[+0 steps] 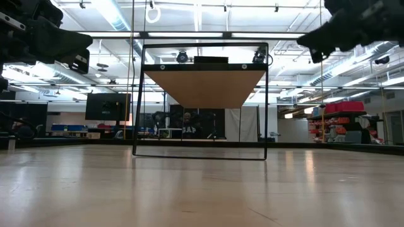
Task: Pick & Place Mini shaped plates
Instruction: Return to Home Position
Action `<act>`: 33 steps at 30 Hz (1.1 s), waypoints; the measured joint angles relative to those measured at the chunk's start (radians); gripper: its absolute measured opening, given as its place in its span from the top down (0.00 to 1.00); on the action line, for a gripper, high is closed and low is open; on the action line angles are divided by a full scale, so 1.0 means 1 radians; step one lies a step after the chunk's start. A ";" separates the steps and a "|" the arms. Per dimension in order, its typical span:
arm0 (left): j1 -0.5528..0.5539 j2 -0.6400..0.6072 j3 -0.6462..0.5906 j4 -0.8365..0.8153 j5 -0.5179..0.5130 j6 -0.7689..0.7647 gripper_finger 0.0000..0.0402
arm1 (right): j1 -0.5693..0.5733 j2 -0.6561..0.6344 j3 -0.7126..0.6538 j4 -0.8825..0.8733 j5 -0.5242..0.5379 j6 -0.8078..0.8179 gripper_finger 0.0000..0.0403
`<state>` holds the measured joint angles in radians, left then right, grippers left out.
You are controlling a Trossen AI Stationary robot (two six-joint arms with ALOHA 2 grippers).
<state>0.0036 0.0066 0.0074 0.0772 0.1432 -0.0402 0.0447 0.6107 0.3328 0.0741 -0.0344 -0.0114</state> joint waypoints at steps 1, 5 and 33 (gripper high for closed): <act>0.000 0.000 0.000 0.000 0.000 0.000 0.95 | 0.001 -0.010 -0.023 0.018 0.000 0.000 1.00; 0.000 0.000 0.000 0.000 0.000 0.000 0.95 | -0.003 -0.061 -0.098 0.047 0.006 -0.026 1.00; 0.000 0.000 0.000 0.000 0.000 0.000 0.95 | -0.099 -0.400 -0.316 -0.031 -0.079 -0.038 1.00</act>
<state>0.0034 0.0063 0.0072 0.0772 0.1432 -0.0402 -0.0544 0.2104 0.0170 0.0431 -0.1131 -0.0498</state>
